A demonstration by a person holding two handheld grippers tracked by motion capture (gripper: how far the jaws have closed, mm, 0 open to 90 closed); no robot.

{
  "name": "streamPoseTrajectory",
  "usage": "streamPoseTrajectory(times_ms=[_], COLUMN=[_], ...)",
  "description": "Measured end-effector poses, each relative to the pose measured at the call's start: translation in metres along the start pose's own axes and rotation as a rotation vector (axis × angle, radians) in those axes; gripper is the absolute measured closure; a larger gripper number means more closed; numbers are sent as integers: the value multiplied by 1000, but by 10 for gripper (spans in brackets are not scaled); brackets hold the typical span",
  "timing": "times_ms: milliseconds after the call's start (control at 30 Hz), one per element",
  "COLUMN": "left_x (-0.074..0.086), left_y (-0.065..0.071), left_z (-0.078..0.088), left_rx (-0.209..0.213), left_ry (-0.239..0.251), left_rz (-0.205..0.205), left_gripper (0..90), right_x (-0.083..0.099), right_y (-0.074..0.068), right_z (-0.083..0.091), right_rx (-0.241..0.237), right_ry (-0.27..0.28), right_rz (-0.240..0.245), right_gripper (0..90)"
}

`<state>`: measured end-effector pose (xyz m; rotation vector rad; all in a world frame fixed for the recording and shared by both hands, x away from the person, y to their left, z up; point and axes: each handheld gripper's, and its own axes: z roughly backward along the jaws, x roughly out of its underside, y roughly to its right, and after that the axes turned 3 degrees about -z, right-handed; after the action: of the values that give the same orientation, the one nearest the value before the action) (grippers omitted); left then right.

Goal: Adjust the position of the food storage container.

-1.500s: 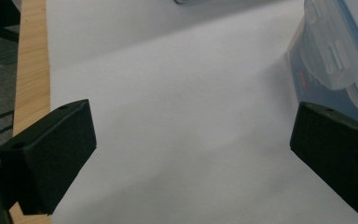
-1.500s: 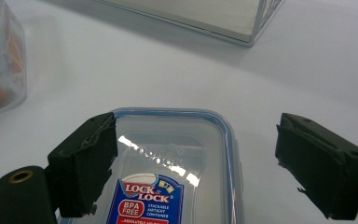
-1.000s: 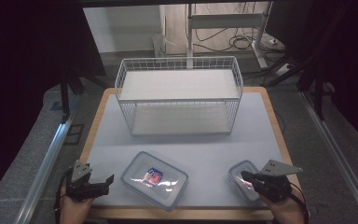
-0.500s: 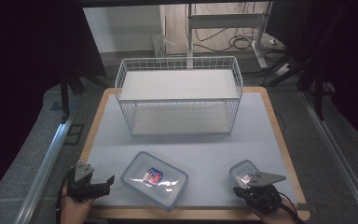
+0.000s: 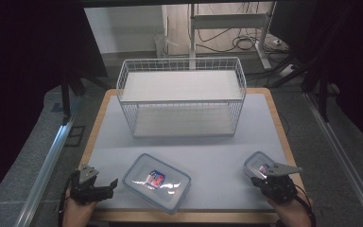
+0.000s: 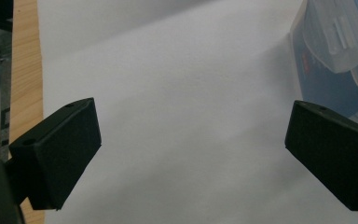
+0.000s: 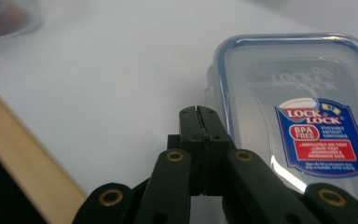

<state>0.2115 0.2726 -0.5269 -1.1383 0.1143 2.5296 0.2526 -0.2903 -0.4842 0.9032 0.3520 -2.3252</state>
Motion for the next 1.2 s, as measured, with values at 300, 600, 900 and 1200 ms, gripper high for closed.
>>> streamPoseTrajectory(times_ms=[300, 600, 900, 1200], left_x=[-2, -3, -16, -19], left_y=[0, -1, 24, 31], left_z=[2, 6, -10, -13], left_rx=[53, 203, 284, 337], left_ry=[-10, 8, -45, -54], left_rz=[24, -13, -80, -43], left_gripper=[39, 530, 884, 897], right_x=[-1, -6, -11, -14], right_y=[-8, -40, -74, -109], right_z=[2, -12, -29, -44], right_rx=[-28, -155, -299, -421], right_ry=[34, 36, 11, -17], right_rz=[24, 82, 117, 165], right_gripper=[898, 894, 895, 893])
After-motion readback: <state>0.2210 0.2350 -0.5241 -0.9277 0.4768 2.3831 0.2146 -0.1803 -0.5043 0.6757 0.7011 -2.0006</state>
